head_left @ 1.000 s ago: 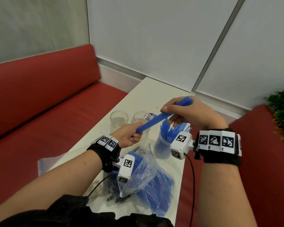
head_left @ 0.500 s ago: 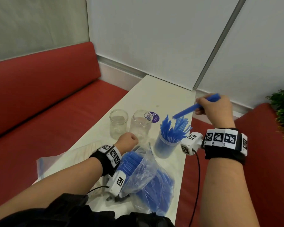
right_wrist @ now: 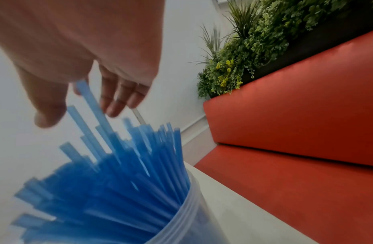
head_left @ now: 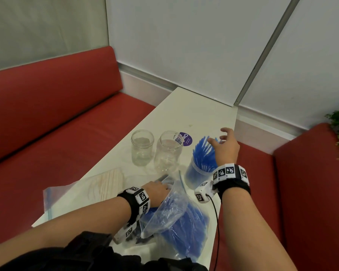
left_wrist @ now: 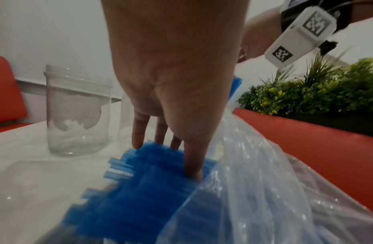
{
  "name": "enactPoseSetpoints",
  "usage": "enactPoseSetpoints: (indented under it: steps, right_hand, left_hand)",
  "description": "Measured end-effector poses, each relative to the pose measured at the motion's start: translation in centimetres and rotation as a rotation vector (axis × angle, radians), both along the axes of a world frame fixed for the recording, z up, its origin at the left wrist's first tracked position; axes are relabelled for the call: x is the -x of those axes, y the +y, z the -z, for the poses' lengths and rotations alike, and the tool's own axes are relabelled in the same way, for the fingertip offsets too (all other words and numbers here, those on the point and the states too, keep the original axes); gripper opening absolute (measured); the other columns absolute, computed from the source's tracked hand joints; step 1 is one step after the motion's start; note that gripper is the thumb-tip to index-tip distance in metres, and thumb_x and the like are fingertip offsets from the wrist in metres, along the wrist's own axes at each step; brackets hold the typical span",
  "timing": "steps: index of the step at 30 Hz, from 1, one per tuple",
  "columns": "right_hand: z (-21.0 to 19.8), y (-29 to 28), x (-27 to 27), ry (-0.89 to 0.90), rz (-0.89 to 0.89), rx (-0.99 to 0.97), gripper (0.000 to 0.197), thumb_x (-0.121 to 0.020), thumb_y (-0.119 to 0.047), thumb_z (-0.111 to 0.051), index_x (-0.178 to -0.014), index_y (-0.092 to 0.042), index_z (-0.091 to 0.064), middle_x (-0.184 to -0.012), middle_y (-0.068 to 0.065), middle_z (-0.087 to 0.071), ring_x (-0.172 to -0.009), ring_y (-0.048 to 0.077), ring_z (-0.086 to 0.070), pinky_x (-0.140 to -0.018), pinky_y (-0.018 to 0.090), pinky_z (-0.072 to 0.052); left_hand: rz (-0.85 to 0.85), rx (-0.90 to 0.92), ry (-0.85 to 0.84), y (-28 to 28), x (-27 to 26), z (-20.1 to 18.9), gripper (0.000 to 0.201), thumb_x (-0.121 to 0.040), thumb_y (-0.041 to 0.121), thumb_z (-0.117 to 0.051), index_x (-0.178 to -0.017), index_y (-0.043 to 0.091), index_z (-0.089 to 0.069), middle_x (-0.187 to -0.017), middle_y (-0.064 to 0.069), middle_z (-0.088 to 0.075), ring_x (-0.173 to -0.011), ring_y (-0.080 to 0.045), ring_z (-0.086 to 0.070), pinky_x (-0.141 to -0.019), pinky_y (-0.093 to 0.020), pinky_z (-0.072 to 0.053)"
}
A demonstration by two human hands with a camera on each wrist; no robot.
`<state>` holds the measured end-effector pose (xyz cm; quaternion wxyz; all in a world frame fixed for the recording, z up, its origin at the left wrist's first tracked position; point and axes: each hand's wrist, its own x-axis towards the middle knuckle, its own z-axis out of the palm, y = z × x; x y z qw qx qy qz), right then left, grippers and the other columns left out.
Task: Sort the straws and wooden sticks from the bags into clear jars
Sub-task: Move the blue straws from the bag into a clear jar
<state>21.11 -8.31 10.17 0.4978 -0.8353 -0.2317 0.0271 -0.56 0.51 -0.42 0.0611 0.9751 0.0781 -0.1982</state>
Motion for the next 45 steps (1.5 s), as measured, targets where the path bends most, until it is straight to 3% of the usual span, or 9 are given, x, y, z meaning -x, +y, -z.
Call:
enactPoseSetpoints:
  steps: [3,7,15,22,26,30,38,41,45]
  right_hand:
    - [1.1,0.4,0.5,-0.171,-0.051,-0.088,0.034,-0.094,-0.017,-0.068,-0.128,-0.022,-0.062,-0.126,0.006,-0.061,-0.119,0.021,-0.056,-0.101,0.033,-0.044]
    - [4.3,0.5,1.2,-0.317,-0.192,0.502,0.050,-0.108,-0.042,-0.035,-0.154,-0.021,-0.038,-0.164,0.007,-0.027,-0.154,0.031,-0.011,-0.123,0.049,-0.007]
    - [4.1,0.6,1.2,-0.284,-0.244,0.684,0.072,-0.105,-0.056,-0.029,-0.162,-0.019,-0.007,-0.170,0.010,0.002,-0.154,0.036,0.012,-0.123,0.054,0.006]
    - [3.7,-0.2,6.6,-0.429,-0.232,-0.014,0.050,-0.092,-0.007,-0.050,-0.141,-0.016,-0.053,-0.141,0.001,-0.055,-0.140,0.027,-0.043,-0.121,0.050,-0.027]
    - [4.5,0.0,10.0,0.193,-0.858,0.432,0.065,-0.087,-0.012,-0.063,-0.147,-0.028,-0.044,-0.139,-0.005,-0.056,-0.117,0.018,-0.061,-0.099,0.035,-0.053]
    - [6.1,0.7,12.2,0.165,-0.797,0.492,0.019,-0.087,-0.026,-0.074,-0.101,-0.025,-0.061,-0.085,-0.026,-0.065,-0.082,-0.005,-0.058,-0.079,0.025,-0.043]
    - [3.1,1.7,14.5,0.334,-0.565,0.054,0.022,-0.095,-0.014,-0.065,-0.074,-0.011,-0.060,-0.062,0.005,-0.062,-0.060,0.021,-0.059,-0.064,0.032,-0.046]
    - [1.1,2.4,14.3,0.334,-0.588,0.197,0.008,-0.100,-0.003,-0.056,-0.104,0.002,-0.061,-0.089,0.020,-0.065,-0.083,0.030,-0.064,-0.071,0.030,-0.044]
    - [-1.9,0.0,13.1,0.345,-0.614,-0.134,0.030,-0.097,-0.016,-0.066,-0.071,-0.010,-0.053,-0.054,0.004,-0.048,-0.049,0.015,-0.047,-0.055,0.025,-0.044]
  left_hand:
    - [0.047,-0.078,-0.022,0.0,0.1,0.1,0.033,-0.102,0.012,-0.043,-0.134,0.011,-0.053,-0.139,-0.005,-0.049,-0.120,-0.031,-0.053,-0.089,-0.043,-0.047]
    - [0.065,-0.168,-0.005,-0.2,-0.3,-0.6,0.027,-0.101,0.009,-0.043,-0.120,0.014,-0.060,-0.123,-0.005,-0.063,-0.108,-0.028,-0.061,-0.090,-0.041,-0.047]
    - [-0.007,-0.244,0.165,0.0,-1.8,-2.9,0.022,-0.101,0.012,-0.046,-0.115,0.012,-0.064,-0.121,-0.005,-0.065,-0.112,-0.025,-0.061,-0.094,-0.038,-0.042]
    - [-0.114,-0.224,0.236,0.3,-1.7,-7.5,0.029,-0.102,0.012,-0.043,-0.124,0.003,-0.059,-0.128,-0.010,-0.061,-0.116,-0.028,-0.059,-0.091,-0.035,-0.045]
    - [-0.182,-0.211,0.245,0.6,-1.6,-11.9,0.035,-0.101,0.018,-0.045,-0.130,0.002,-0.056,-0.130,-0.011,-0.059,-0.113,-0.026,-0.059,-0.093,-0.032,-0.045]
    - [-0.181,-0.248,0.256,0.3,-2.0,-16.4,0.025,-0.098,0.015,-0.053,-0.115,0.001,-0.064,-0.118,-0.010,-0.065,-0.090,-0.023,-0.058,-0.081,-0.031,-0.045]
    - [-0.075,-0.086,-0.350,1.4,-2.8,-20.3,0.061,-0.082,0.078,-0.042,-0.071,0.022,-0.064,-0.059,0.008,-0.060,-0.058,-0.009,-0.055,-0.054,-0.029,-0.037]
    - [-0.084,0.089,-0.382,1.4,-2.7,-19.0,0.054,-0.087,0.072,-0.044,-0.099,0.027,-0.071,-0.087,0.009,-0.070,-0.076,-0.007,-0.060,-0.067,-0.027,-0.043]
    - [-0.383,0.919,-0.865,3.0,-2.9,-19.4,0.044,-0.098,0.056,-0.042,-0.122,0.027,-0.065,-0.113,0.007,-0.070,-0.100,-0.010,-0.067,-0.091,-0.026,-0.050]
